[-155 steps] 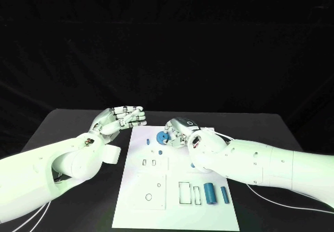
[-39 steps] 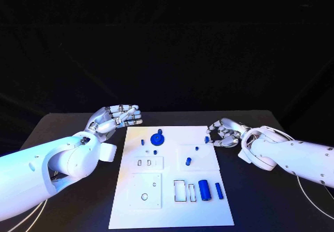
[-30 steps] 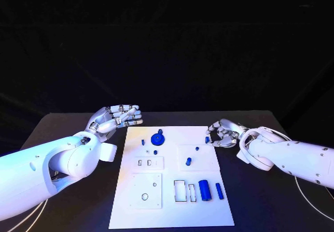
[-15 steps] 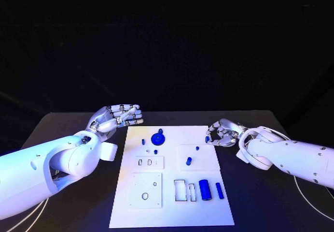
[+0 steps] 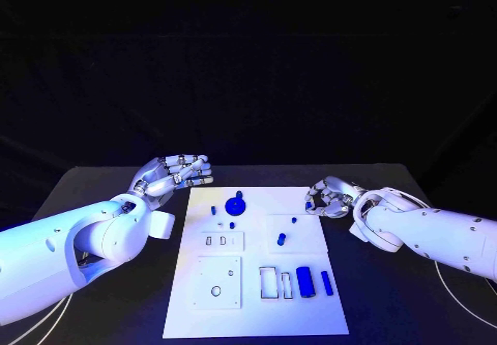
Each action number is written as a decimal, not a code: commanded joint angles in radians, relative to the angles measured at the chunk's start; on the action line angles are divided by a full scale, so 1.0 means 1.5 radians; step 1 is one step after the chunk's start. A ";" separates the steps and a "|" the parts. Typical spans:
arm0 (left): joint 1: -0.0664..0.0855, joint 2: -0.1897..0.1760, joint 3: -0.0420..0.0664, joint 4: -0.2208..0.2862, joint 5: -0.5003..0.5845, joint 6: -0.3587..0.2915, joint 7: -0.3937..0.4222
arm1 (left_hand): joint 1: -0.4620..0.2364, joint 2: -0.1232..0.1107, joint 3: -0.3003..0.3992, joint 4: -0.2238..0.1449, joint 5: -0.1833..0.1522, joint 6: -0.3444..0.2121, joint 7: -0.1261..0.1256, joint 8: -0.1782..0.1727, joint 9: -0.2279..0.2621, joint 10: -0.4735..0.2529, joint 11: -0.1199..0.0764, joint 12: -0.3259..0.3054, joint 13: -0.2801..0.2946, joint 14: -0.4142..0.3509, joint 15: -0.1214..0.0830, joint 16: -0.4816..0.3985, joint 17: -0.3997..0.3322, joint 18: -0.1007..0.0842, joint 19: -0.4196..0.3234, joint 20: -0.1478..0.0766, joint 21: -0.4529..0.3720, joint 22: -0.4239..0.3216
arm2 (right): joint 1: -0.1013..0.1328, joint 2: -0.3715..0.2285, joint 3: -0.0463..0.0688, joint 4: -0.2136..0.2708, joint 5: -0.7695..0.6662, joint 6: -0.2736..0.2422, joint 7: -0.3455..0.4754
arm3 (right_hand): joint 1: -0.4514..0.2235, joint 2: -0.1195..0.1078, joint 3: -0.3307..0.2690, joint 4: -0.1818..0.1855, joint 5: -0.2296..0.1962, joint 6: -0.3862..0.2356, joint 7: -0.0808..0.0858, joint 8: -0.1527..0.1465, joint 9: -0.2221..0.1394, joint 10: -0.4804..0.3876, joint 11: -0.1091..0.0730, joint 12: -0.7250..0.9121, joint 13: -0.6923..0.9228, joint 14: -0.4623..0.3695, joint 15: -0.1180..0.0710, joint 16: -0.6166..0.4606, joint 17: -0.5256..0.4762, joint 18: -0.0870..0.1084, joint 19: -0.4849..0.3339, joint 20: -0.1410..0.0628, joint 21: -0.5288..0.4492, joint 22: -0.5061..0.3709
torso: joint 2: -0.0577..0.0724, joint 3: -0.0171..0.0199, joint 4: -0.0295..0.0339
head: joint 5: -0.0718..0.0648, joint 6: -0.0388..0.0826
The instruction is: Assemble the parts on the task board
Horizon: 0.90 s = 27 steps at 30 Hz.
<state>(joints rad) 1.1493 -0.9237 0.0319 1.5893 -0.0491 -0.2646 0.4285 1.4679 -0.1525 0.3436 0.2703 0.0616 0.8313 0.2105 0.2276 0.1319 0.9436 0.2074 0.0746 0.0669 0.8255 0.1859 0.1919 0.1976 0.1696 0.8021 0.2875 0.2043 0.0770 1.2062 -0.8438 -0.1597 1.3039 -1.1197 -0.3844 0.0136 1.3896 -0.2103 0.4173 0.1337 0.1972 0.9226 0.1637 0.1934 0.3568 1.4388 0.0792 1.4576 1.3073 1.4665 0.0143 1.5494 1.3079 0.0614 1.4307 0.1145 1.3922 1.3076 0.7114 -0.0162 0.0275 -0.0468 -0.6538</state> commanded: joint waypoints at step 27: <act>0.001 -0.001 0.000 0.003 0.000 0.012 -0.001 | 0.005 0.000 -0.004 0.001 -0.002 -0.006 0.032 -0.002 -0.001 0.000 0.004 -0.003 0.000 -0.004 -0.001 0.004 0.001 0.005 -0.004 0.000 -0.003 -0.001 | -0.001 0.006 0.000 -0.002 -0.015 0.003 -0.007 | -0.014 0.032 0.048 -0.021 -0.046 0.067 -0.030 0.057 0.024 0.015 -0.026 0.008 0.082 0.061 -0.026 0.005 0.136 -0.007 0.013 -0.018 0.010 0.065 | 0.000 0.0006 -0.0007 | 0.001 -0.003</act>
<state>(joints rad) 1.1493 -0.9254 0.0319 1.5907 -0.0491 -0.2637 0.4223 1.4679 -0.1526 0.3437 0.2703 0.0616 0.8313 0.2105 0.2276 0.1312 0.9436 0.2074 0.0746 0.0670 0.8254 0.1860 0.1919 0.1987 0.1697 0.8021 0.2875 0.2043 0.0762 1.2068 -0.8359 -0.1589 1.3002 -1.1282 -0.3826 0.0053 1.3733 -0.1734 0.4850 0.1017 0.1297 1.0116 0.1249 0.2752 0.3783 1.4630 0.0462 1.4657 1.3081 1.4666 -0.0183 1.5533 1.3076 0.0614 1.4508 0.0944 1.4038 1.3073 0.7120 -0.0155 0.0269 -0.0461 -0.6579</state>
